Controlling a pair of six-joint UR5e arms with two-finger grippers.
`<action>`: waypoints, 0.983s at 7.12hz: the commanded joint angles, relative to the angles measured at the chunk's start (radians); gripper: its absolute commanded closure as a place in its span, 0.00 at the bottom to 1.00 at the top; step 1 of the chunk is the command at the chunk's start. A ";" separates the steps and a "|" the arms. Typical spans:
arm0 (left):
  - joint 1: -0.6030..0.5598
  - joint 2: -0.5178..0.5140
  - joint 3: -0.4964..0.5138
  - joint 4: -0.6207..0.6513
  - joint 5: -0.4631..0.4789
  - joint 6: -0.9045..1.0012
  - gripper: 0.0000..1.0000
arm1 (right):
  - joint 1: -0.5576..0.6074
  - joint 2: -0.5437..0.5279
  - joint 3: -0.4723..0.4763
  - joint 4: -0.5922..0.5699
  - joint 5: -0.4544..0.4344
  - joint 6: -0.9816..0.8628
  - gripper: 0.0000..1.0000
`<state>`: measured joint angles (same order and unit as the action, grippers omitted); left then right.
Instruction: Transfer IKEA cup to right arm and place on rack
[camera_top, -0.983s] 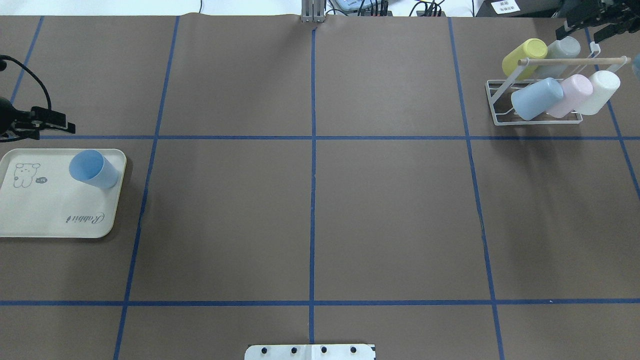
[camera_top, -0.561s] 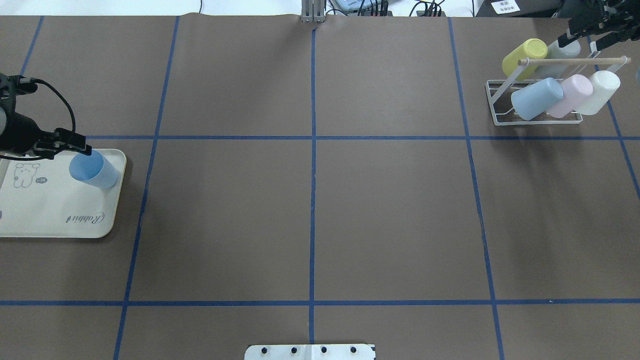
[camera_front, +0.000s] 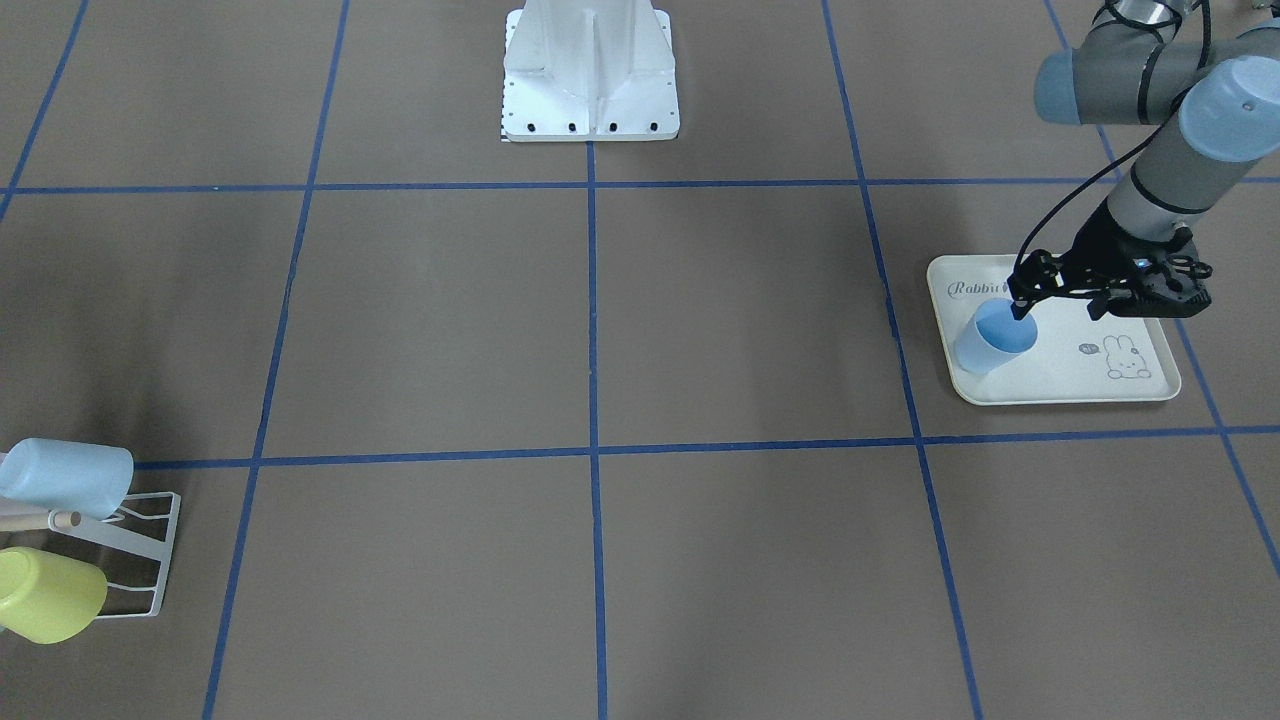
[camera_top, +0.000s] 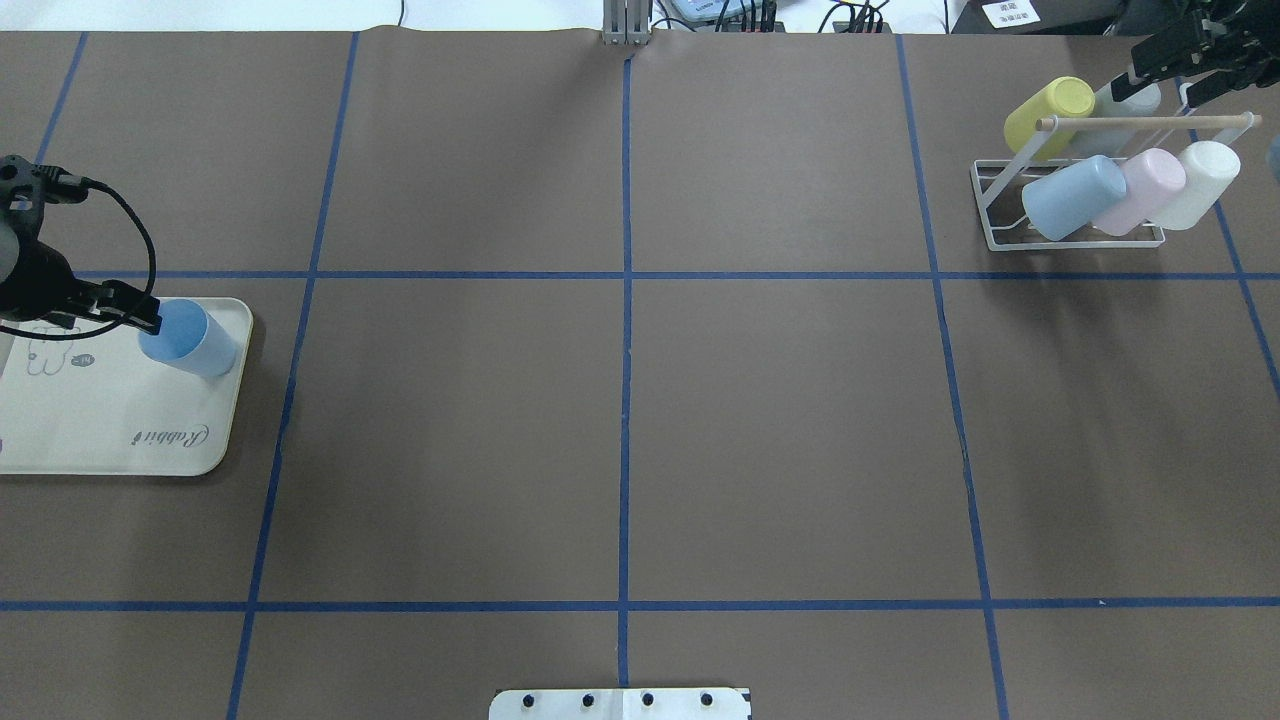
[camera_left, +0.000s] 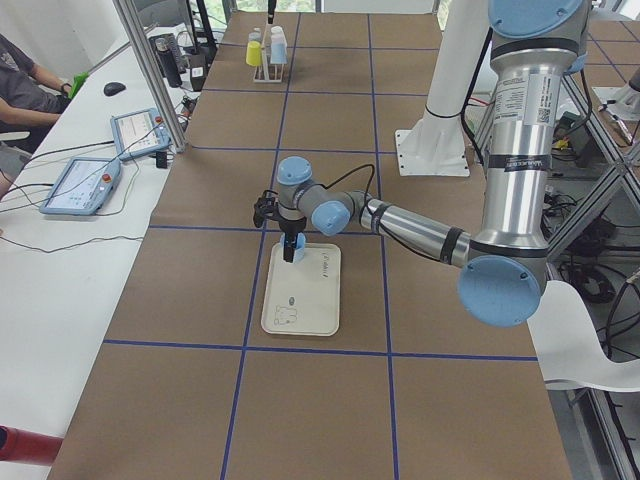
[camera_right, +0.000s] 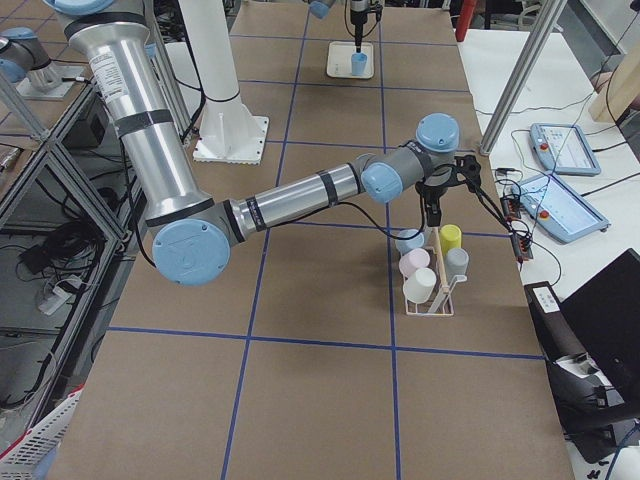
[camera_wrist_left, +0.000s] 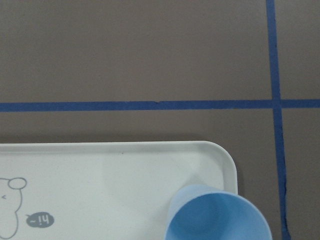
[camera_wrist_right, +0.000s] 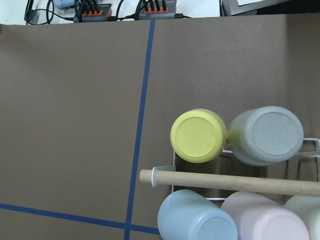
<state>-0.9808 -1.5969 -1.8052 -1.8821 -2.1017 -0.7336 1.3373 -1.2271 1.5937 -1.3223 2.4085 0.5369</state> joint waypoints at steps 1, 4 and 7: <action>0.002 -0.003 0.003 0.018 -0.001 0.011 0.00 | -0.001 0.000 0.000 0.000 0.000 0.000 0.02; 0.004 -0.073 0.074 0.064 -0.034 -0.001 0.01 | -0.006 -0.014 0.009 0.002 0.000 0.003 0.02; 0.005 -0.075 0.101 0.061 -0.040 -0.001 0.44 | -0.009 -0.014 0.011 0.002 0.000 0.003 0.02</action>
<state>-0.9762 -1.6697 -1.7185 -1.8191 -2.1397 -0.7343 1.3298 -1.2407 1.6033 -1.3207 2.4084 0.5399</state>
